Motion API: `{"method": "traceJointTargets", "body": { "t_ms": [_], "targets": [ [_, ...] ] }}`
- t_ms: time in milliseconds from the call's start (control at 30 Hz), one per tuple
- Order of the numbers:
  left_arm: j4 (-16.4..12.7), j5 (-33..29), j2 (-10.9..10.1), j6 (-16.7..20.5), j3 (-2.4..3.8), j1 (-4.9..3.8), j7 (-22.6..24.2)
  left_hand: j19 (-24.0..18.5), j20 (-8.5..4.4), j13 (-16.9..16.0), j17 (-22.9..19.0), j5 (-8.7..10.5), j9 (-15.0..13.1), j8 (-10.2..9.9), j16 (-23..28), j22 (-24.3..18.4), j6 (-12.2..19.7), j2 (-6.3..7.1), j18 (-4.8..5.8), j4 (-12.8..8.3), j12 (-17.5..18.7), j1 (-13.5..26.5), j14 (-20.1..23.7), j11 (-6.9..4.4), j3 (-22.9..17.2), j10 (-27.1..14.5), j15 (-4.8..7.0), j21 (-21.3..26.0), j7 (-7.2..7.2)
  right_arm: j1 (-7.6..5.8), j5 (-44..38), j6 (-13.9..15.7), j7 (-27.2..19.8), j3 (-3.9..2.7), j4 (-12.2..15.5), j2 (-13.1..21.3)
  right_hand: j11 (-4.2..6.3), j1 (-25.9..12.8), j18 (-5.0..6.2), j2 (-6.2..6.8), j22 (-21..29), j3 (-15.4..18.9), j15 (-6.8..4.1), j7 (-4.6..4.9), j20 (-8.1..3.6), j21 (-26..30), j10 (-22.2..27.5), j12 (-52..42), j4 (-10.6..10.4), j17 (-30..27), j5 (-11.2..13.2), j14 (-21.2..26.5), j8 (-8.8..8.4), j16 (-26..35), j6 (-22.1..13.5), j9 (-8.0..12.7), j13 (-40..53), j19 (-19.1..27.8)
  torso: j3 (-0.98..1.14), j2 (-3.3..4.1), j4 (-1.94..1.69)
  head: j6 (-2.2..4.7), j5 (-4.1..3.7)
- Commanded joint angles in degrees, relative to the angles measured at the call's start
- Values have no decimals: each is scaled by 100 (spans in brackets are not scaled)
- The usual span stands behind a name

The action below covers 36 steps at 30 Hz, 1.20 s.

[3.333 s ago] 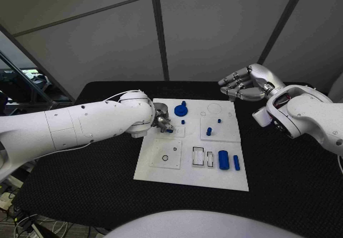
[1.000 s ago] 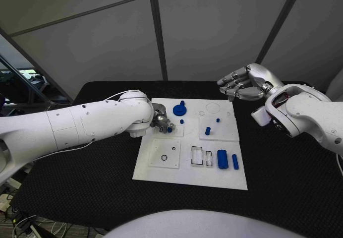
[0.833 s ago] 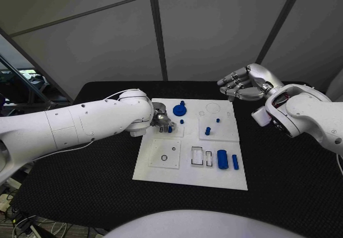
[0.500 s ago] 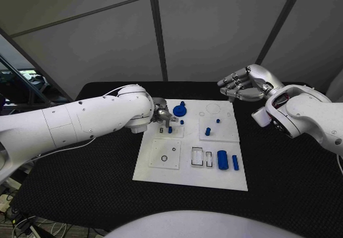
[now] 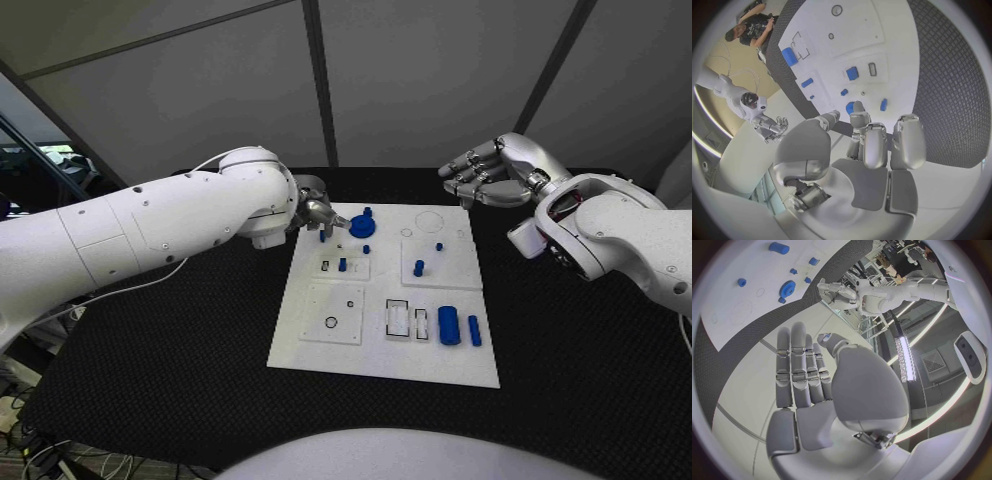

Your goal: Assemble the parts on the task board

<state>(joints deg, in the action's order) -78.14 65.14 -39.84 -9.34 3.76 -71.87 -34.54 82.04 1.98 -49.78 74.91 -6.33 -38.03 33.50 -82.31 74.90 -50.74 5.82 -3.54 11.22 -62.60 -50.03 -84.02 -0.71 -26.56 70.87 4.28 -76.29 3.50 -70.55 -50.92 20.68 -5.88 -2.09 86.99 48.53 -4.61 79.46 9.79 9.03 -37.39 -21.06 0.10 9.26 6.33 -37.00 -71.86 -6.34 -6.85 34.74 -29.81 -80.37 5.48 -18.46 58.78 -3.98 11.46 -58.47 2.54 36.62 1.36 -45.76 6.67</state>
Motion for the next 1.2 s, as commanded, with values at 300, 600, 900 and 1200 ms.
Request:
{"method": "traceJointTargets", "body": {
  "t_ms": [300,600,900,1200],
  "targets": [
    [1235,51,517,-714,27,-169,-41,-72,126,149,274,9,412,-453,58,79,138,2,-55,49,86,-307,-236,147,382,-184,-138,121,155,-14,-17,-37,-12,-4,-5,-21,-16,-14,67,7,-8,0,14,32,-5,17,-43,21,29,8,31,-34,-35,25,-11,-1,-5,-23,-5,14,8,50,25],
    [1578,105,684,-908,12,-180,-38,-60,135,127,284,11,474,-484,49,102,77,8,-52,79,56,-360,-239,146,520,-178,-141,107,151,-14,-17,-35,-9,-4,-7,-26,-18,-21,66,2,-9,-1,16,34,-4,17,-47,21,26,9,32,-36,-35,29,-9,-1,-8,-23,-1,12,-3,28,29],
    [1578,105,684,-908,12,-180,-38,-60,135,127,284,11,474,-484,49,102,77,8,-52,79,56,-360,-239,146,520,-178,-141,107,151,-14,-17,-35,-9,-4,-7,-26,-18,-21,66,2,-9,-1,16,34,-4,17,-47,21,26,9,32,-36,-35,29,-9,-1,-8,-23,-1,12,-3,28,29],
    [1984,155,959,-1083,-129,-135,-1,-58,142,138,267,11,553,-534,60,114,40,-2,-51,116,52,-446,-230,149,699,-202,-144,111,155,-14,-17,-49,-14,-5,-17,-65,-18,-21,66,2,-9,-1,16,34,-4,17,-47,21,26,9,32,-36,-35,29,-9,-1,-8,-23,0,-2,1,-3,65]
  ]
}}
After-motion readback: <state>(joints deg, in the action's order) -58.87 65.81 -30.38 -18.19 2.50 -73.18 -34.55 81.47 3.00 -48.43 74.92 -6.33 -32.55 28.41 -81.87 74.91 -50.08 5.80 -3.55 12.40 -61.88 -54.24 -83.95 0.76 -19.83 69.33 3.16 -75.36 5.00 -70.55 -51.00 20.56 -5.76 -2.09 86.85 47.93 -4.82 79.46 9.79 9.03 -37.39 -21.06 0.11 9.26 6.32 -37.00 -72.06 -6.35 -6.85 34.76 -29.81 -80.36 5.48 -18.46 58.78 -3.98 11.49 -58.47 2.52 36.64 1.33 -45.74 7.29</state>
